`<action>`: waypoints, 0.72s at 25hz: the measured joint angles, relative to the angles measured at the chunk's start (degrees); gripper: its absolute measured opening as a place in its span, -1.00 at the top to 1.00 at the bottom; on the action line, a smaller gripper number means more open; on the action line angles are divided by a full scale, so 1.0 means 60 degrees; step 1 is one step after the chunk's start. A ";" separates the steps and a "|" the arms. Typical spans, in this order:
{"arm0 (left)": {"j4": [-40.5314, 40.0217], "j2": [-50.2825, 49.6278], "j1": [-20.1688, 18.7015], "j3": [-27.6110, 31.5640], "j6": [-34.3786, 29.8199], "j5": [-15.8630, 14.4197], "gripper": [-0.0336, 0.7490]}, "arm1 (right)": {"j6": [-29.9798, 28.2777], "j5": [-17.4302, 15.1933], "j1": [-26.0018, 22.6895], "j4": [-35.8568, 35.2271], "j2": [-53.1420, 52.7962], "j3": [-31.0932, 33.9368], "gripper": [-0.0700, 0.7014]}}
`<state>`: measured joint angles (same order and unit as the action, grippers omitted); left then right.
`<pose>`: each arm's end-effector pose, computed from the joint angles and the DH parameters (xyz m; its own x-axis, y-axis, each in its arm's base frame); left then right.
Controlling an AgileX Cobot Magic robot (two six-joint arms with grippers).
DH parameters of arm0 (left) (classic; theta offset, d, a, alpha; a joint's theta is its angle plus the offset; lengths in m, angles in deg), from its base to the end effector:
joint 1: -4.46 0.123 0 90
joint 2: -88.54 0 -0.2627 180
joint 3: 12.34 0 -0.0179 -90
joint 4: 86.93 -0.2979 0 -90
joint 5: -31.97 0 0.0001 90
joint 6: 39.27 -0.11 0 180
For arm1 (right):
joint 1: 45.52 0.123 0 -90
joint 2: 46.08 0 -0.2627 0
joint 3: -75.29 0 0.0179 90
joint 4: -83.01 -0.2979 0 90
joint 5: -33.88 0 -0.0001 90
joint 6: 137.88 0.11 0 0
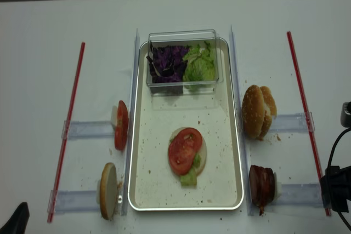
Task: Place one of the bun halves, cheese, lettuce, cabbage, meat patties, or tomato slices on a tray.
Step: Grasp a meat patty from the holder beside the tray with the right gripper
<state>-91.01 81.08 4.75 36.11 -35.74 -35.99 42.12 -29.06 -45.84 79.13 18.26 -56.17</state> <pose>0.0673 0.0076 0.2777 -0.5541 -0.0376 -0.8316 -0.0792 0.9968 0.0077 0.1757 0.0057 0.1510 -0.9967 0.0364 -0.0719 0.0319 0.9975 0.0623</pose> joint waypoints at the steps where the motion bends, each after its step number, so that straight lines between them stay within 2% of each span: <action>1: 0.0000 0.0000 0.0000 0.0000 0.0000 0.0000 -0.80 | 0.0000 0.0000 0.0000 -0.0015 0.0000 -0.0008 -0.91; 9: 0.0000 0.0000 0.0000 0.0000 0.0000 0.0000 -0.80 | 0.0000 0.0043 0.0000 -0.0221 0.0357 -0.0040 -0.91; 18: 0.0000 0.0000 0.0000 0.0000 0.0000 0.0000 -0.80 | 0.0000 0.0460 0.0000 -0.0408 0.1686 -0.0671 -0.91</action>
<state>-91.01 81.08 4.75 36.11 -35.74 -35.99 42.12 -26.30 -45.84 76.68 28.38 -60.19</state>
